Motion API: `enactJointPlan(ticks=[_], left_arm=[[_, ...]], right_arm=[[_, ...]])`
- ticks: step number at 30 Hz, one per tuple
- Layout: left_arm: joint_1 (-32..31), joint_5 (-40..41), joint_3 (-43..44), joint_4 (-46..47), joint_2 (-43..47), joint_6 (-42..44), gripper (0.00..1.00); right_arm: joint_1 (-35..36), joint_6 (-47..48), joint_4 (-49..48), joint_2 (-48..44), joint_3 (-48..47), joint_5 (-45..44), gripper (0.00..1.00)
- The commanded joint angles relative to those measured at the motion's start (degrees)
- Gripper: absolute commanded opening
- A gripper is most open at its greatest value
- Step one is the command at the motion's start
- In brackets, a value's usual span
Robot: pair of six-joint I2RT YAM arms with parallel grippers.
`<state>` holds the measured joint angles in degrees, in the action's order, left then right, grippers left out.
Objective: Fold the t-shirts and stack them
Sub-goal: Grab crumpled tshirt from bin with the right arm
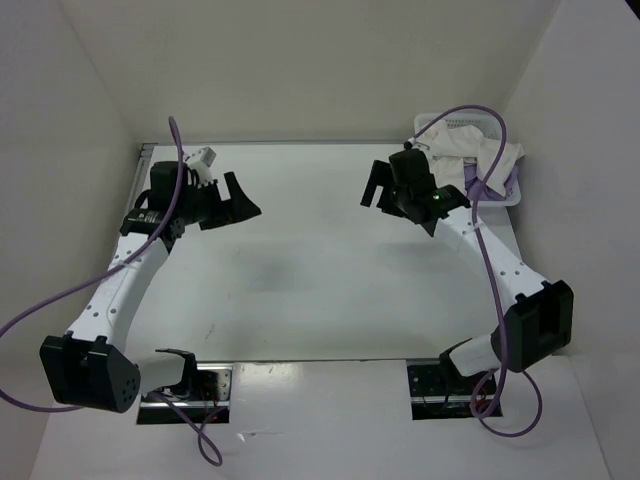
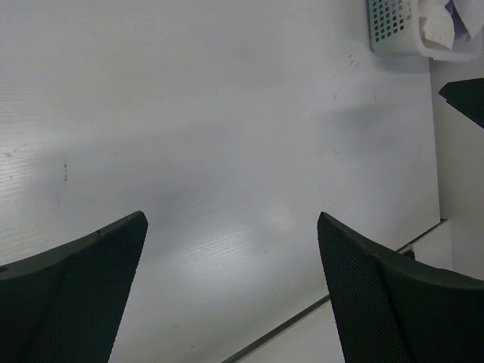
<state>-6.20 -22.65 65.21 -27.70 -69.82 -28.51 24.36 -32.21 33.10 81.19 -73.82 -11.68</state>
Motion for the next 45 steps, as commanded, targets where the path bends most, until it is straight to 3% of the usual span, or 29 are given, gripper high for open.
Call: enactJointPlan(ticks=[1,5,8,9,12,13,15,18,19,22,23,26,34,37,41,42,44,45], left_arm=[[0.13,-3.34,0.36,3.61,1.0,1.88,1.0],[0.13,-8.45,-1.22,7.31,1.1,1.18,1.0],[0.13,-11.7,-3.77,11.69,1.09,-1.54,0.99],[-0.48,-12.49,-4.47,12.49,1.09,-1.55,0.88],[-1.88,-12.33,-5.71,13.55,0.56,-2.34,0.47],[-2.41,-11.8,-6.32,12.86,0.56,-2.34,0.43],[-2.42,-10.92,-6.93,12.32,0.56,-2.34,0.39],[-2.94,-9.6,-9.56,11.8,1.27,-2.34,0.39],[-2.94,-9.6,-10.18,11.8,1.79,-2.34,0.47],[-3.47,-9.6,-11.86,11.8,1.79,-2.86,0.57],[-4.08,-9.6,-11.86,11.8,1.79,-2.86,0.64],[-4.61,-9.6,-11.34,11.8,1.09,-2.86,0.7],[-5.66,-9.6,-11.33,11.8,-1.36,-2.86,0.72],[-5.67,-9.6,-11.33,12.32,-1.37,-2.86,0.72],[-5.67,-9.6,-10.81,12.32,-1.9,-2.86,0.72],[-5.67,-9.6,-10.81,12.32,-1.9,-2.86,0.72],[-5.67,-9.6,-10.81,12.32,-1.37,-3.39,0.71],[-5.67,-9.6,-10.81,12.32,-1.37,-3.39,0.71]], right_arm=[[-0.45,0.21,-0.93,1.25,-1.76,-2.03,0.97],[-1.77,0.74,-0.93,5.37,-7.11,-4.47,1.0],[-4.93,1.62,-0.93,9.84,-13.09,-5.88,0.77],[-6.85,2.14,-0.93,10.91,-14.67,-6.59,0.58],[-12.29,2.67,-0.93,15.48,-22.73,-8.0,0.29],[-13.88,3.2,-0.93,18.1,-24.51,-8.79,0.26],[-16.44,3.9,-0.93,21.1,-29.68,-9.93,0.26],[-20.13,5.83,1.08,29.16,-39.07,-9.94,0.46],[-20.66,6.36,2.65,31.03,-41.38,-10.55,0.6],[-21.81,8.47,3.98,37.36,-48.5,-12.05,0.76],[-21.81,9.52,3.99,39.12,-52.44,-11.44,0.78],[-22.34,11.63,8.02,46.85,-62.53,-13.27,0.83],[-24.18,12.26,9.35,55.04,-67.42,-14.6,0.83],[-24.18,12.26,9.88,55.56,-66.11,-15.29,0.77],[-24.18,12.26,9.88,56.71,-66.1,-15.92,0.57],[-24.18,12.26,10.4,56.71,-66.8,-15.92,0.46],[-24.18,12.26,10.4,57.23,-67.59,-15.92,0.4],[-24.18,12.26,10.4,57.24,-68.2,-15.92,0.3]])
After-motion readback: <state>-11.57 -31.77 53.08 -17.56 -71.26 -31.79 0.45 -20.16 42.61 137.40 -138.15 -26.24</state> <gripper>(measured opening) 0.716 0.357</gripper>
